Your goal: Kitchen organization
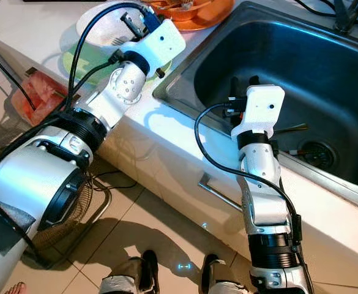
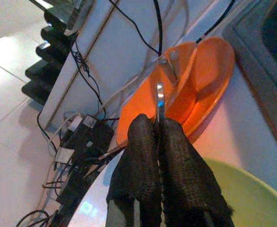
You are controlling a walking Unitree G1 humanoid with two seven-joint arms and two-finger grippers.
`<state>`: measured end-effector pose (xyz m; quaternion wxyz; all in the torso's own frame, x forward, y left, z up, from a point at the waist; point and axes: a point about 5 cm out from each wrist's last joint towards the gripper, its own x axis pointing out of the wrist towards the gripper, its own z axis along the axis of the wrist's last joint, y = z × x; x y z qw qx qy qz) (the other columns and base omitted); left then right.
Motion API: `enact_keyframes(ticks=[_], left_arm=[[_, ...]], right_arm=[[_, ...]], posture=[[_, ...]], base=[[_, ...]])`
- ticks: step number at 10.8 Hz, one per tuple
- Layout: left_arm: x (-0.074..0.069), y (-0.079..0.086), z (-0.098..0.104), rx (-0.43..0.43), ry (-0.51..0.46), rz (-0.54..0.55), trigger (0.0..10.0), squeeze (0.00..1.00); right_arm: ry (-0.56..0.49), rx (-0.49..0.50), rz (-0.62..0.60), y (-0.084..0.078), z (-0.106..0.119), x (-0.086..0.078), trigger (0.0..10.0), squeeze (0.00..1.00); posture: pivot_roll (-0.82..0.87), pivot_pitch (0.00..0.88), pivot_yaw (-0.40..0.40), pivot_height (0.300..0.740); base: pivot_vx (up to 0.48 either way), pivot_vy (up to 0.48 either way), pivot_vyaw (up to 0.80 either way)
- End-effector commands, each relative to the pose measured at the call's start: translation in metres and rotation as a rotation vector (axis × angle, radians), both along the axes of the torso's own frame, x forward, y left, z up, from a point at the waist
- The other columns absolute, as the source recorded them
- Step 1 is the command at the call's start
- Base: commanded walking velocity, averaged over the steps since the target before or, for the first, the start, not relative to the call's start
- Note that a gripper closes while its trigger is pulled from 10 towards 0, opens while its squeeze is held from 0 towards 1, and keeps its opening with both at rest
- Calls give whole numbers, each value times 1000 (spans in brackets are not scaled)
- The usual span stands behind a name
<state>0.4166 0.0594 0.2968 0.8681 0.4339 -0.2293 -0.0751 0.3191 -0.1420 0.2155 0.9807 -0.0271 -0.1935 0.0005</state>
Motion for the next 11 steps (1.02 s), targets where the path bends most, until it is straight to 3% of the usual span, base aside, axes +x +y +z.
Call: enact_keyframes(ticks=[1, 3, 6, 8, 9, 10, 11], left_arm=[[0, -1, 0, 20, 5, 8, 0, 0], [-1, -4, 9, 78, -53, 11, 0, 0], [-5, -12, 32, 258, -222, 28, 0, 0], [-6, -14, 38, 336, -280, 37, 0, 0], [-8, -13, 42, 376, -324, 44, 10000, 0], [-9, -12, 44, 389, -341, 43, 10000, 0], [-19, -20, 59, 269, -423, -40, 10000, 0]], right_arm=[[88, 2, -20, -4, -21, 0, 10000, 0], [85, 7, -16, -3, -20, 3, 10000, 0], [79, 25, -10, 0, -19, 10, 10000, 0], [77, 30, -8, 1, -19, 15, 10000, 0], [73, 36, -4, 2, -19, 18, 10000, 0], [71, 39, -1, 3, -19, 20, 10000, 0], [66, 40, 6, 5, -18, 24, 10000, 0]], posture=[[-121, 253, 47, 740], [-113, 240, 47, 740], [-87, 205, 55, 740], [-75, 192, 57, 740], [-52, 165, 60, 740], [-52, 165, 60, 740], [-31, 133, 59, 740]], base=[[0, 0, 0], [0, 0, 0], [0, 0, 0], [0, 0, 0], [0, 0, 0], [0, 0, 0], [0, 0, 0]])
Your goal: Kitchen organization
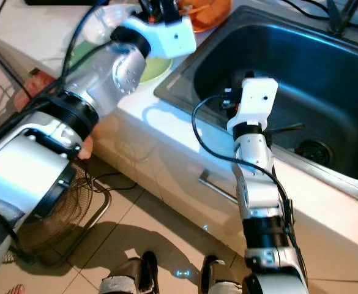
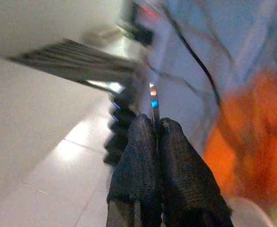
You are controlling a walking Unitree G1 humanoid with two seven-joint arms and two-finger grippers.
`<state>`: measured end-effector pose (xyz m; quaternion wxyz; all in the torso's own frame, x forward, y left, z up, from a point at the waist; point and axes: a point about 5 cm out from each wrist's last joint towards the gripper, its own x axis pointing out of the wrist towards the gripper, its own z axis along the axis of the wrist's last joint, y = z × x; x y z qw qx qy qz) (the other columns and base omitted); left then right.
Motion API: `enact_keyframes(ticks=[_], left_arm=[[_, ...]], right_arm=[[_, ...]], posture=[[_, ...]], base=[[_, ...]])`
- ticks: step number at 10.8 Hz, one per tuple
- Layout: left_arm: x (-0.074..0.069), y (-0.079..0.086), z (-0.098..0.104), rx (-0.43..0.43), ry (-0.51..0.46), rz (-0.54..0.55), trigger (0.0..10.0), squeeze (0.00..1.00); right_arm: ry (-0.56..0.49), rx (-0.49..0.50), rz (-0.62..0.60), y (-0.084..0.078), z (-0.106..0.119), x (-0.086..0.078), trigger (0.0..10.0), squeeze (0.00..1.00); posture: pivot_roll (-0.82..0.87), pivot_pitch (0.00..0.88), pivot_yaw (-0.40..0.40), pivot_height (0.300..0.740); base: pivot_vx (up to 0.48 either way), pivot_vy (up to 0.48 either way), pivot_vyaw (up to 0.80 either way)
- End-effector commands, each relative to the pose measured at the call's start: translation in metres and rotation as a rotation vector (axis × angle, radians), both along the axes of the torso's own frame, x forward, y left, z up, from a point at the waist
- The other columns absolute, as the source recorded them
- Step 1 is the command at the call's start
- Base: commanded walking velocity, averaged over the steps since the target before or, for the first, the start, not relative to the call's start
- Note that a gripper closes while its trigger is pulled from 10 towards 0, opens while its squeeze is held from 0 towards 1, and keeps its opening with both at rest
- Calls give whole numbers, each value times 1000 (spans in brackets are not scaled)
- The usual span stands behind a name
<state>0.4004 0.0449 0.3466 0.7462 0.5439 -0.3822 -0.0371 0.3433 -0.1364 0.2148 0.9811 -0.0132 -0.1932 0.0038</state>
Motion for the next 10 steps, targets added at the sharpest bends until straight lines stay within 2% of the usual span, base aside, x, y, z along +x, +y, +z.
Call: enact_keyframes(ticks=[1, 3, 4, 5, 6, 7, 8, 9, 10], left_arm=[[-12, -9, 18, -84, -73, -107, 10000, 0], [-44, -26, 38, -282, -87, -439, 10000, 0], [-57, -34, 40, -393, 8, -624, 10000, 0], [-62, -40, 31, -466, 123, -743, 10000, 0], [-67, -50, 8, -527, 352, -903, 10000, 0], [-68, -52, 1, -583, 432, -949, 10000, 0], [-68, -53, -20, -691, 612, -1025, 10000, 0], [-66, -51, -35, -729, 690, -1032, 10000, 0], [-66, -50, -39, -739, 711, -1034, 10000, 0]], right_arm=[[62, 13, -3, 0, -17, 2, 10000, 0], [57, 9, -5, -2, -17, 6, 10000, 0], [57, 8, -7, -2, -20, 7, 10000, 0], [56, 4, -9, -2, -21, 8, 10000, 0], [48, -2, -13, -3, -21, 8, 10000, 0], [47, -7, -19, -4, -21, 8, 10000, 0], [41, -22, -32, -10, -20, 7, 10000, 39], [36, -35, -44, -14, -20, 7, 10000, 1000], [34, -39, -48, -15, -20, 7, 10000, 1000]], posture=[[-31, 133, 59, 740], [-22, 104, 58, 740], [-17, 91, 58, 740], [-19, 85, 59, 740], [-26, 83, 61, 740], [-26, 83, 61, 740], [-33, 96, 57, 740], [-37, 105, 58, 740], [-37, 105, 58, 740]], base=[[0, 0, 0], [0, 0, 0], [0, 0, 0], [0, 0, 0], [0, 0, 0], [0, 0, 0], [0, 0, 0], [0, 0, 0], [0, 0, 0]])
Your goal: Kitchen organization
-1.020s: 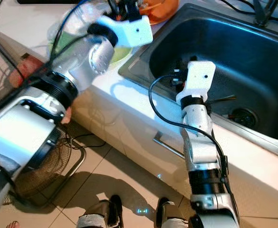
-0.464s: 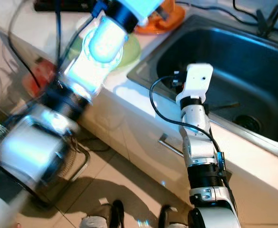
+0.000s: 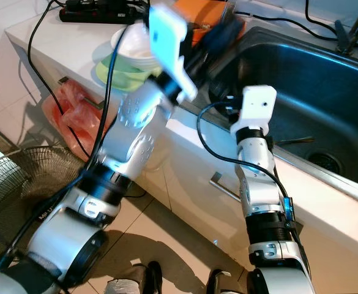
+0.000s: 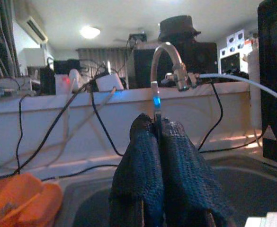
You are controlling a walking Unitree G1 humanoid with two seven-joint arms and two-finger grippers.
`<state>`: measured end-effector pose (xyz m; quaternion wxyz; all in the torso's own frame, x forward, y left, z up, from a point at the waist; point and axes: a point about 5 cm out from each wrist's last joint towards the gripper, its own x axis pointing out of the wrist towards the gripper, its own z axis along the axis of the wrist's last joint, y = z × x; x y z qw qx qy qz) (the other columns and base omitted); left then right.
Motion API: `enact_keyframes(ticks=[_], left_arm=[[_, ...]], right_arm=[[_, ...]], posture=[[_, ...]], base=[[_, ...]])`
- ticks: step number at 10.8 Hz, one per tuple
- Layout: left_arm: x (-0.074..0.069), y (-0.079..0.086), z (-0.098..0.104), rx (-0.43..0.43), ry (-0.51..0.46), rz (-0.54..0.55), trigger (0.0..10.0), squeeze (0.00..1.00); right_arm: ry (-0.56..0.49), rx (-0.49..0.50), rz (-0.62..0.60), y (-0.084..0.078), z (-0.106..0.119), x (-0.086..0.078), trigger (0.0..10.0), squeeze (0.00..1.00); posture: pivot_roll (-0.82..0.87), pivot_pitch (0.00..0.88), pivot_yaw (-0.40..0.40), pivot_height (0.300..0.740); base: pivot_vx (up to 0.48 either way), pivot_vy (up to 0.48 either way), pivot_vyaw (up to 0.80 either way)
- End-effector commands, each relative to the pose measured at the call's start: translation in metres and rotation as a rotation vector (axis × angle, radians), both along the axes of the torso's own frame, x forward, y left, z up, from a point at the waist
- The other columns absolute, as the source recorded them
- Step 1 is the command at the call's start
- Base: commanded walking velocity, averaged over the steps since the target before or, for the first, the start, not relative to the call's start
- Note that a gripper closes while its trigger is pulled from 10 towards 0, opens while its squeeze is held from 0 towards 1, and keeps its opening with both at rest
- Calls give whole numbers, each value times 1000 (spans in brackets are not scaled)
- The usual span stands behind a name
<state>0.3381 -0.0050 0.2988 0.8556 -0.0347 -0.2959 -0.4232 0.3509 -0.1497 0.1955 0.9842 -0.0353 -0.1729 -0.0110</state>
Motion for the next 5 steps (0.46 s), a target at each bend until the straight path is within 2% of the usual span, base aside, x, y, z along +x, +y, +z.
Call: enact_keyframes(ticks=[1, 2, 5], left_arm=[[-3, 5, 7, -22, -12, -18, 10000, 0], [0, 16, 12, -43, -9, 14, 10000, 0], [4, 30, 20, -79, -17, 55, 10000, 0]], right_arm=[[-12, -4, -19, -4, 1, -1, 10000, 1000], [-12, -11, -12, -6, 1, -2, 10000, 1000], [-16, -25, 3, -3, 0, -4, 10000, 1000]], posture=[[-37, 113, 54, 740], [-33, 123, 51, 740], [-33, 123, 51, 740]], base=[[0, 0, 0], [0, 0, 0], [0, 0, 0]])
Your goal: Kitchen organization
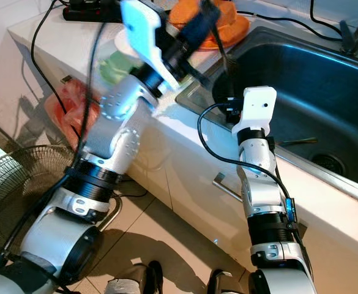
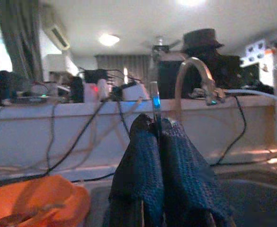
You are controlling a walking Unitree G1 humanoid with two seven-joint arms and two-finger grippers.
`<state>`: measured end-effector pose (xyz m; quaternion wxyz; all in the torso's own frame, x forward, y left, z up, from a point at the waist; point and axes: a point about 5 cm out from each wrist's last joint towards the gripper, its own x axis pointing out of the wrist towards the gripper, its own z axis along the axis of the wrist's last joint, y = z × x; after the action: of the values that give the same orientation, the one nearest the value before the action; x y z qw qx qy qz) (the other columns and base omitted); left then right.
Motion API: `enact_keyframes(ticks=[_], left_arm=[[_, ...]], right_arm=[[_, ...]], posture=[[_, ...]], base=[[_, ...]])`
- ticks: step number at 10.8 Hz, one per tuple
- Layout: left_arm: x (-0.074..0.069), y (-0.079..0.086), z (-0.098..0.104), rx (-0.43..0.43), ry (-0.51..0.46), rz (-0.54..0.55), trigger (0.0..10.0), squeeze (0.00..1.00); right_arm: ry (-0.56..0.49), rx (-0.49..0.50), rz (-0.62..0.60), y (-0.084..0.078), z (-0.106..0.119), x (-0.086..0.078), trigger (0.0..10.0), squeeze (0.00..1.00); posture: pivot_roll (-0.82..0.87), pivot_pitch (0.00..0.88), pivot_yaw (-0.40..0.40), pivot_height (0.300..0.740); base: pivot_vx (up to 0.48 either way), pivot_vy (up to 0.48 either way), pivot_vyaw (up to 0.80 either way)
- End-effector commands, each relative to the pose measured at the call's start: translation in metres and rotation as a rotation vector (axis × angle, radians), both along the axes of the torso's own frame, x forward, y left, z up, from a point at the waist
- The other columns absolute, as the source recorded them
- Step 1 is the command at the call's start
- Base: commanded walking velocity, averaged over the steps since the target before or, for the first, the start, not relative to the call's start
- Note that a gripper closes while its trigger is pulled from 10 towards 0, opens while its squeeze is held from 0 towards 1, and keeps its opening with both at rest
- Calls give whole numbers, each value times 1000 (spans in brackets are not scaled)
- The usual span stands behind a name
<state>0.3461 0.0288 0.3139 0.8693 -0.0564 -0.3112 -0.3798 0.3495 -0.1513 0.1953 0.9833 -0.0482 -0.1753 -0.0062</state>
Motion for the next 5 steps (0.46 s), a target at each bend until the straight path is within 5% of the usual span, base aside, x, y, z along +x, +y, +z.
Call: enact_keyframes(ticks=[1, 5], left_arm=[[3, 10, 3, -32, 5, 20, 10000, 0], [21, 50, -3, -155, 110, 100, 10000, 0]], right_arm=[[-22, -22, 0, -2, 2, -3, 10000, 1000], [-47, -82, 37, 10, 6, -5, 10000, 1000]], posture=[[-40, 130, 52, 740], [-39, 136, 59, 740]], base=[[0, 0, 0], [0, 0, 0]])
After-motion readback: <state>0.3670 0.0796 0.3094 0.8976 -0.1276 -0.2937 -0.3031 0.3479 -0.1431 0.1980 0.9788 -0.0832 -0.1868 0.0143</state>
